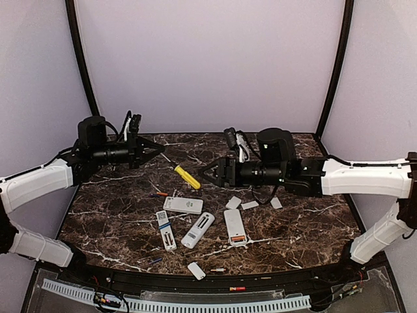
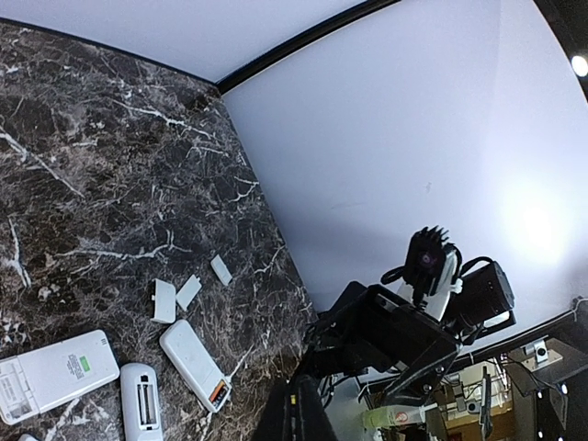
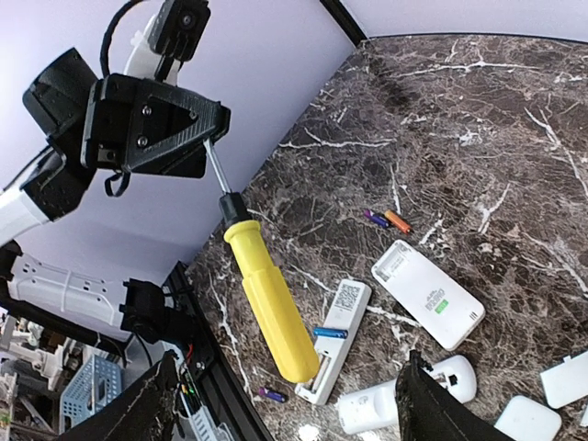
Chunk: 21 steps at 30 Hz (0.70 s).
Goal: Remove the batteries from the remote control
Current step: Pass from the right arm to the left, then pass from the left arm to the right
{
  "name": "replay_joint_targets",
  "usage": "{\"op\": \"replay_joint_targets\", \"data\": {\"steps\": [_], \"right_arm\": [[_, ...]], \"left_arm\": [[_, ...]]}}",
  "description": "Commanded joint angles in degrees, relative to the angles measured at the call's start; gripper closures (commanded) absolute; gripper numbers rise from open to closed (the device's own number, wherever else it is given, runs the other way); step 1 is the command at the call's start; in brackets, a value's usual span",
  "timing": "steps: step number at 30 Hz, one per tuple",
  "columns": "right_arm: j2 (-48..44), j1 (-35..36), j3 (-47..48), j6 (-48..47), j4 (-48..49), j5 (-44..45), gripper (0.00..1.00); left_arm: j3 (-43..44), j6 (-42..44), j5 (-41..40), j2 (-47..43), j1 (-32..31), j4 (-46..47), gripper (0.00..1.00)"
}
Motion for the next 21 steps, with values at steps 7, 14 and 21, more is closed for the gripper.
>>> {"op": "replay_joint_targets", "data": {"steps": [7,14,21], "right_arm": [[3.87,0.35,-1.73,11.57,20.71,-3.63,0.35],[6.8,0.46,0.84,11.63,21.6,-7.12,0.41],[7.67,0.45,3.74,9.82,20.36,-11.07,0.54]], "left_arm": [[-4.85,-2.28,0.31,-6.51,0.16,16.46,1.0],[-7.15,-4.92,2.31,-7.01,0.17,23.62,1.0],[-7.9,-4.46,2.46,-7.17,0.17,25.6,1.0]]}}
